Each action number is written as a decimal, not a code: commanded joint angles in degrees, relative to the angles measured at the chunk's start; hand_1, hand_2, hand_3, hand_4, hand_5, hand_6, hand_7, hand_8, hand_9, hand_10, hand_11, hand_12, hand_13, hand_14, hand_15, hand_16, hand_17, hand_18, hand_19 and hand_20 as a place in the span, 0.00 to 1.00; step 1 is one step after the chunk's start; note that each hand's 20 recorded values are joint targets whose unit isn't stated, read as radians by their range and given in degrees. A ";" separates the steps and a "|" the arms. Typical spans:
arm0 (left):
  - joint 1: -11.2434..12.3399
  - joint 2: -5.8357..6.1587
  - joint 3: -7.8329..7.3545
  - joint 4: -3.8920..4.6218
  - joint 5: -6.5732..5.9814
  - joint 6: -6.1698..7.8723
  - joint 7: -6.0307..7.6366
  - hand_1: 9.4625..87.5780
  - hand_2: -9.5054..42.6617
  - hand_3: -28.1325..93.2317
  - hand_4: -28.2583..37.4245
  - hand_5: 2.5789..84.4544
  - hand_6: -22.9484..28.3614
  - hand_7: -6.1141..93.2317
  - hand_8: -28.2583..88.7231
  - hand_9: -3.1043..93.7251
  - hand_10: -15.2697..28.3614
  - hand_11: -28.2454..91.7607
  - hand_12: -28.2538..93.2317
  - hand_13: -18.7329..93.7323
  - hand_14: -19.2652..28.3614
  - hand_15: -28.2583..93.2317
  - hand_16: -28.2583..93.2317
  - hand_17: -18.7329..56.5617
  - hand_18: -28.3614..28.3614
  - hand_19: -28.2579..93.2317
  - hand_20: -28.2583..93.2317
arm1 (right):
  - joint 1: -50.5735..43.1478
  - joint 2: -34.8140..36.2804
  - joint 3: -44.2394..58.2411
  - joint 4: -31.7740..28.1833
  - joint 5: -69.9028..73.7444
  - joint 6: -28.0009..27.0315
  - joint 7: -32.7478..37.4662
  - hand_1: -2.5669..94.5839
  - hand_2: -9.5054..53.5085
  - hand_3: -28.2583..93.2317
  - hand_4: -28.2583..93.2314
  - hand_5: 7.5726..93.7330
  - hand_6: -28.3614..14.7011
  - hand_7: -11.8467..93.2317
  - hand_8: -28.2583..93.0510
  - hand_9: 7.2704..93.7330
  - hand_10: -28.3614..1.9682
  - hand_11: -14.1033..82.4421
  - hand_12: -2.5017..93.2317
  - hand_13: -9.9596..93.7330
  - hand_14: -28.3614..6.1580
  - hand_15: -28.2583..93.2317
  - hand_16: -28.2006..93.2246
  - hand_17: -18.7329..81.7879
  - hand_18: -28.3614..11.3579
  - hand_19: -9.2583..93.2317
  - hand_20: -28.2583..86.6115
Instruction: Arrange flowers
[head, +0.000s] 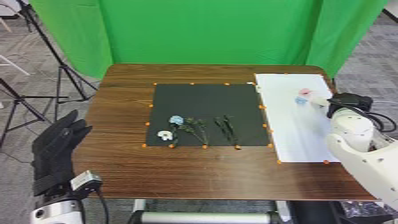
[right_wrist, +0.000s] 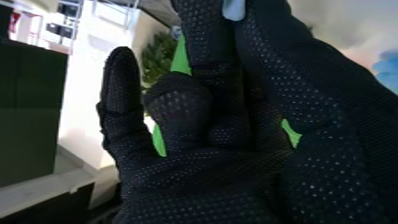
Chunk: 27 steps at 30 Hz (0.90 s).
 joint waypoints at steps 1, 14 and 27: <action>0.71 -0.30 -0.22 -0.09 0.22 -0.07 -0.22 0.22 0.24 0.91 0.15 0.50 0.70 0.23 0.15 0.40 0.83 0.59 0.29 0.40 1.00 0.80 0.08 0.14 0.91 0.70 0.38 | -0.27 1.89 0.66 -1.39 -1.63 5.15 0.48 0.63 0.00 0.86 0.00 0.80 0.65 0.41 0.27 0.94 0.72 0.31 0.43 0.78 0.60 0.91 0.46 0.40 0.09 0.85 0.53; 1.22 -0.57 -0.90 -0.38 0.53 -0.07 -0.96 0.22 0.24 0.91 0.15 0.50 0.70 0.23 0.15 0.40 0.83 0.59 0.29 0.40 1.00 0.80 0.08 0.14 0.91 0.70 0.38 | 1.18 1.93 -2.01 -16.52 -4.30 14.56 -10.37 0.63 0.00 0.87 0.00 0.81 0.64 0.41 0.27 0.94 0.70 0.32 0.44 0.78 0.60 0.91 0.47 0.40 0.08 0.85 0.53; 0.77 -0.10 -0.57 -0.45 0.60 0.14 -1.70 0.22 0.24 0.91 0.15 0.50 0.70 0.23 0.15 0.40 0.83 0.59 0.29 0.40 1.00 0.80 0.08 0.14 0.90 0.70 0.38 | 11.02 -8.84 -14.94 -20.61 -4.72 13.75 -18.98 0.62 0.00 0.87 0.00 0.80 0.65 0.41 0.27 0.94 0.71 0.32 0.44 0.78 0.60 0.91 0.48 0.40 0.09 0.85 0.53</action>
